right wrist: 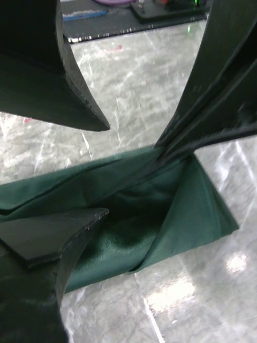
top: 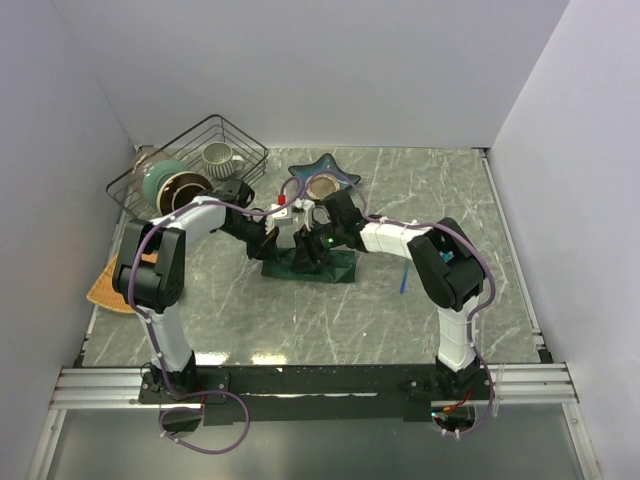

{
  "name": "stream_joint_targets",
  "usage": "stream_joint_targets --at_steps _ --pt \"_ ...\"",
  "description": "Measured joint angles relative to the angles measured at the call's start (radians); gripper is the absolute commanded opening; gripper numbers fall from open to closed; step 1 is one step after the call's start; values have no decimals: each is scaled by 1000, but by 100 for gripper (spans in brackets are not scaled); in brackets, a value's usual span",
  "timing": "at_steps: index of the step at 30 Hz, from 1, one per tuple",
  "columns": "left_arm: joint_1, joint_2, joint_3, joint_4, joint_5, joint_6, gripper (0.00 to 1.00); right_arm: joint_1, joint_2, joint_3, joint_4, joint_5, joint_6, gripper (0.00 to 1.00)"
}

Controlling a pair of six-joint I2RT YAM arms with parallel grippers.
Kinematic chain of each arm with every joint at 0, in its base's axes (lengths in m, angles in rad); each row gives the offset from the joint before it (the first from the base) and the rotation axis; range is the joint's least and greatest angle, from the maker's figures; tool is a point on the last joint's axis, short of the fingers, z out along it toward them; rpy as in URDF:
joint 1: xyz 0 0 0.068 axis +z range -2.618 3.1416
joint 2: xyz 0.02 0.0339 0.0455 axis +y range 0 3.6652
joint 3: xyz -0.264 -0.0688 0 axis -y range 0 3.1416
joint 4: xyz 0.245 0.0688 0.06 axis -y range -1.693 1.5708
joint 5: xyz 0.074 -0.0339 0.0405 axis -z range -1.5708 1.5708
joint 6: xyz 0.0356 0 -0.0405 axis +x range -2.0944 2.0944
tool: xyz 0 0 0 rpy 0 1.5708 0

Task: Fold the napkin into a case and place the utensils inside
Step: Fold the top corner of the smaller-rectangle-folded napkin at the center of the board.

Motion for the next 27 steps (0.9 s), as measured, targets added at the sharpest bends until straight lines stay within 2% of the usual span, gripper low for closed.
stream_joint_targets --at_steps 6,7,10,18,25,27 --pt "4 3 11 -18 15 0 1 2 19 5 -4 32 -5 49" --pt "4 3 13 -19 18 0 1 2 19 10 -5 35 -3 42" --pt "5 8 17 -21 25 0 1 3 19 25 -5 41 0 37" --pt "6 14 17 -20 25 -10 1 4 35 81 -17 43 22 50" --pt "6 14 17 -17 25 -12 1 8 35 93 -27 35 25 52" --pt "6 14 17 -17 25 -12 1 10 35 93 -32 35 23 57"
